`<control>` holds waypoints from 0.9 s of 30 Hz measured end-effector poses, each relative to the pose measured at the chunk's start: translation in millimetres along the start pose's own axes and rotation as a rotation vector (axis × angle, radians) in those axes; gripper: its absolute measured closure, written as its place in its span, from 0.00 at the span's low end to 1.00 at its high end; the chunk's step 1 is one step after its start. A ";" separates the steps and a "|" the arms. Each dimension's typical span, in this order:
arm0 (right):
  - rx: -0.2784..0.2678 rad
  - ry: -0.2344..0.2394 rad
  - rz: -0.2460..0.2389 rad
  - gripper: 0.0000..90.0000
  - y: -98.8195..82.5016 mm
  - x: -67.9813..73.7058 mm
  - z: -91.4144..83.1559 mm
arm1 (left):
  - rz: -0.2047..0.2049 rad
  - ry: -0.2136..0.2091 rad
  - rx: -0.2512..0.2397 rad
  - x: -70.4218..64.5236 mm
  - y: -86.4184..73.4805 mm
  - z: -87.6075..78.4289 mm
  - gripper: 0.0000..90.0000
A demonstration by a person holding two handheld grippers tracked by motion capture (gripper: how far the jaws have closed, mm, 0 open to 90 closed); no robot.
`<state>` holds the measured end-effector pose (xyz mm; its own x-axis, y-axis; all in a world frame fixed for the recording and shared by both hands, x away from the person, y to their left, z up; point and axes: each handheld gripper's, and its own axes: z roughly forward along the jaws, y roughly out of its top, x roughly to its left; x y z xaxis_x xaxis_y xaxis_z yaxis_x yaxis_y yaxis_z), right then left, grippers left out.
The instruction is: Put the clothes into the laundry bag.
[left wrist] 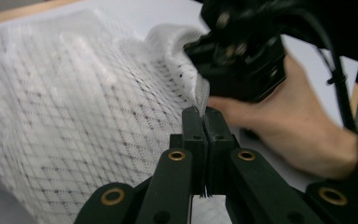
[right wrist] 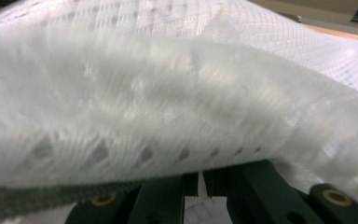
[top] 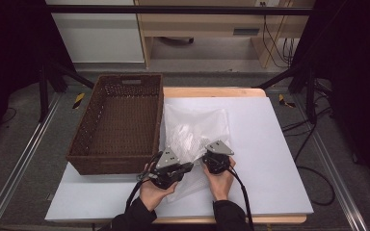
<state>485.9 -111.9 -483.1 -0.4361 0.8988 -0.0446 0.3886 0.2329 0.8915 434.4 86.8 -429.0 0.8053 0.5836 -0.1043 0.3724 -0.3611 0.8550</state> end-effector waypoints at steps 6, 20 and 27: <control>0.054 0.137 -0.002 0.68 -10.0 -11.2 -29.2 | -0.020 0.027 0.022 8.4 -7.7 9.0 0.99; 0.198 0.136 -0.059 0.70 -18.8 -4.9 -24.0 | -0.030 0.046 0.017 12.3 -7.7 9.8 0.99; 0.178 0.136 -0.064 0.38 -18.1 -14.7 -24.8 | -0.029 0.043 0.018 12.0 -8.0 11.1 0.99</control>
<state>465.1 -138.6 -487.4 -0.5655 0.8243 -0.0266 0.4886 0.3608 0.7944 446.2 88.6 -442.8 0.7736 0.6245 -0.1071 0.4043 -0.3564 0.8424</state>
